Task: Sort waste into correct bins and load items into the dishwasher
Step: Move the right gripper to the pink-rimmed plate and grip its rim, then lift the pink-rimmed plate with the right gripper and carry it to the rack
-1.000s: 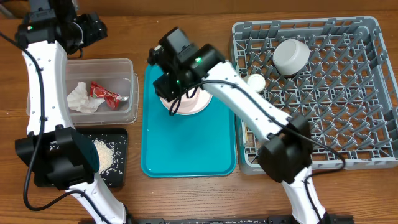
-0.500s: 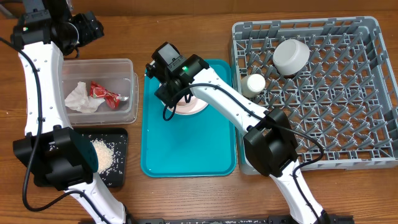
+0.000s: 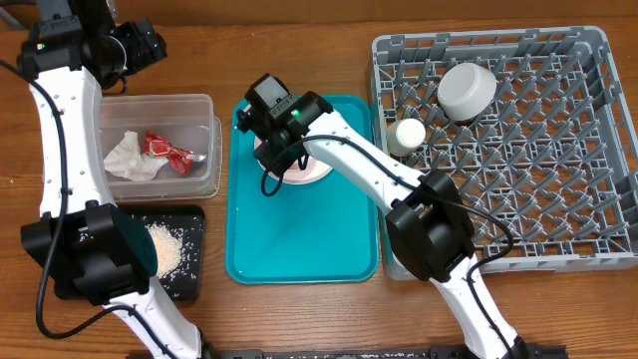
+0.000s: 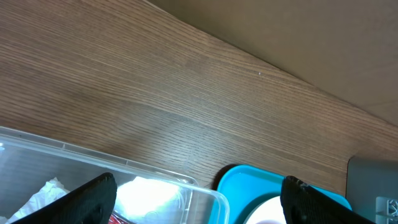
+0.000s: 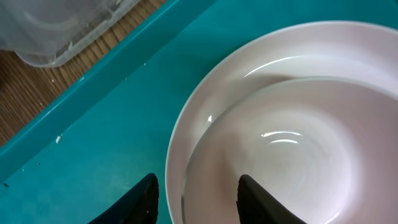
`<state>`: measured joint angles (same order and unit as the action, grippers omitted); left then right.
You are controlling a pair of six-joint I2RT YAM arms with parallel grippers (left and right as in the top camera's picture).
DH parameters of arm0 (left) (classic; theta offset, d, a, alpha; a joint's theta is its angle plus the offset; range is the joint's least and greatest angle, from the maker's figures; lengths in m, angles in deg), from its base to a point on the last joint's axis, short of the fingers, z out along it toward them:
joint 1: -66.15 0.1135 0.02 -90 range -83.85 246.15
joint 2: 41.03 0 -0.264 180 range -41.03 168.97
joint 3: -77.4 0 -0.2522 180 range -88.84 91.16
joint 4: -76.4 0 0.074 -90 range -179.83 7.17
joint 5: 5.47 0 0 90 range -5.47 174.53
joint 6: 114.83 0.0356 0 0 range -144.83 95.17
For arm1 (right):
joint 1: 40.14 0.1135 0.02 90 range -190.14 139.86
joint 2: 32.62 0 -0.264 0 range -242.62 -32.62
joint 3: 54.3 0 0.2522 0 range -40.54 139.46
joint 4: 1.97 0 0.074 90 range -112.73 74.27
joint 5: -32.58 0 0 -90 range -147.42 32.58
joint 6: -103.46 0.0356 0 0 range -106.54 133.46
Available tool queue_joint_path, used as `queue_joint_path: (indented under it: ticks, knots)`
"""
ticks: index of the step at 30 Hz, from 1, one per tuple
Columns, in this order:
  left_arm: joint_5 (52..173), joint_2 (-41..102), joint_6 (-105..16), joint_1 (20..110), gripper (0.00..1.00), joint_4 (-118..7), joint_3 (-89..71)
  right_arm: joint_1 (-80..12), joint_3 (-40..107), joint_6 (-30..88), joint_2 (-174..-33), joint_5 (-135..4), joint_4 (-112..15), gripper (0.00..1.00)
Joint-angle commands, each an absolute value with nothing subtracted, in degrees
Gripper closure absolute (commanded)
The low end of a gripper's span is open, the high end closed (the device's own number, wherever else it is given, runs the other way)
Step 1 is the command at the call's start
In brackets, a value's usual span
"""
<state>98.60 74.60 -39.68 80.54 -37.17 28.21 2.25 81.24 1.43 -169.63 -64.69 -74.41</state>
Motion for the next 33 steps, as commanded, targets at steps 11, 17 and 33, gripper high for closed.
queue_joint_path:
  ticks: [11,17,33]
  knots:
    - [98.1,75.0,-40.3,80.9,0.14,-37.4,29.5,2.2,79.4,1.4,-170.2,-66.0,-75.6,0.78]
    - [98.1,75.0,-40.3,80.9,0.13,-37.5,29.5,2.2,79.5,1.4,-170.2,-66.0,-76.4,0.92]
    - [98.1,75.0,-40.3,80.9,0.09,-37.7,29.5,-0.4,97.1,1.4,-167.5,-66.1,-90.3,0.96]
